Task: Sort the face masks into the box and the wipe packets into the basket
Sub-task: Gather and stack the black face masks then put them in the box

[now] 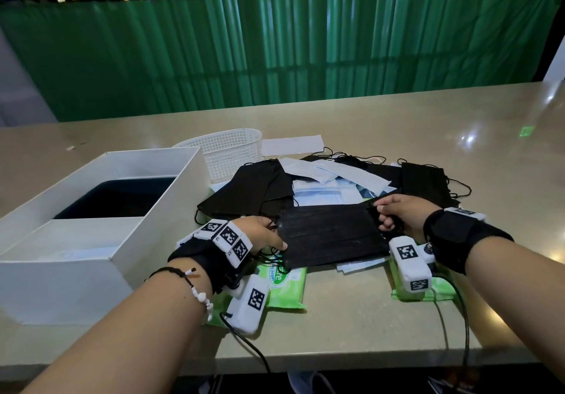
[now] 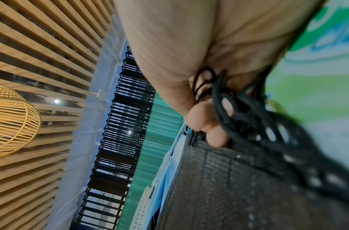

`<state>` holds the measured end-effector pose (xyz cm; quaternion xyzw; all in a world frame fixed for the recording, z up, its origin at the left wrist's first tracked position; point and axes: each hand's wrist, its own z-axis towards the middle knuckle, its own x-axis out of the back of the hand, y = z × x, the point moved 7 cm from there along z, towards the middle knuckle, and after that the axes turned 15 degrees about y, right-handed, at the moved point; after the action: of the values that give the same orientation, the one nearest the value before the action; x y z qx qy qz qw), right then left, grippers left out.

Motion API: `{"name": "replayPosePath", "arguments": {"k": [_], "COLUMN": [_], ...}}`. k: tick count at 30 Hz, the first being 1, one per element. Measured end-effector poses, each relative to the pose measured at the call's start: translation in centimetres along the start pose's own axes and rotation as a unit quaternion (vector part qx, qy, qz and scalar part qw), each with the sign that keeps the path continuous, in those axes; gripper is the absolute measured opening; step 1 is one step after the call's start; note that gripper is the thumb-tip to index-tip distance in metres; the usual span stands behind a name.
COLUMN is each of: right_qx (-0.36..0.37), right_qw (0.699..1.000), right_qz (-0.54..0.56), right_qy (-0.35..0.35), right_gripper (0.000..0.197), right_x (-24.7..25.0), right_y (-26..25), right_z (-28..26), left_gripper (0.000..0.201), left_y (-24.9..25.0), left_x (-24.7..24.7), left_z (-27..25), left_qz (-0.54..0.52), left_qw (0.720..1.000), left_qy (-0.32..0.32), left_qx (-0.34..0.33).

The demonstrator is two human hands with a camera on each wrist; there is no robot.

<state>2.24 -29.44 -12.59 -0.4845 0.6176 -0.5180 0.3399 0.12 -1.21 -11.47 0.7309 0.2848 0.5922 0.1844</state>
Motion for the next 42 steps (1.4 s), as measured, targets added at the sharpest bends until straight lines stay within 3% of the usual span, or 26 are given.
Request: {"name": "replayPosePath", "arguments": {"k": [3,5,7,11,17,25,31,35,40,42], "right_qx": [-0.002,-0.002,-0.003,-0.007,-0.011,-0.014,-0.003,-0.002,0.001,0.001], "right_qw": [1.0,1.0,1.0,1.0,1.0,1.0,1.0,0.999,0.999,0.999], "right_qz": [-0.002,-0.004,-0.004,-0.007,-0.006,0.012,-0.007,-0.032,-0.038,-0.039], "right_qy": [0.0,0.001,0.002,0.001,-0.005,-0.006,0.009,0.016,0.015,0.01], "right_gripper": [0.019,0.019,0.018,0.018,0.017,0.02,0.02,0.015,0.014,0.01], "right_x": [0.0,0.0,0.1,0.2,0.2,0.2,0.4,0.5,0.6,0.6], "right_y": [0.1,0.1,0.2,0.3,0.2,0.1,-0.2,-0.1,-0.1,-0.7], "right_z": [0.1,0.1,0.2,0.3,0.2,-0.2,-0.8,-0.3,0.0,-0.3], "left_gripper": [0.035,0.031,0.011,0.029,0.011,0.023,0.013,0.03,0.041,0.034], "left_y": [0.0,0.2,0.5,0.7,4.3,4.9,4.2,3.2,3.7,3.7], "left_x": [-0.6,-0.5,0.1,-0.1,1.1,-0.1,2.7,6.8,10.2,10.5], "left_z": [-0.1,-0.4,-1.0,-1.2,-2.3,-2.0,-2.0,-2.6,-4.1,-4.1], "left_qz": [0.007,-0.016,-0.048,-0.16,-0.163,-0.218,-0.064,0.028,0.066,-0.019], "left_qw": [0.999,0.999,0.999,0.986,0.982,0.975,0.994,0.993,0.991,0.996], "left_qy": [-0.033,-0.035,-0.012,-0.025,-0.007,0.012,0.031,0.092,0.105,0.083], "left_qx": [-0.007,-0.003,0.001,0.03,-0.097,-0.051,-0.087,-0.061,-0.045,-0.038]}}
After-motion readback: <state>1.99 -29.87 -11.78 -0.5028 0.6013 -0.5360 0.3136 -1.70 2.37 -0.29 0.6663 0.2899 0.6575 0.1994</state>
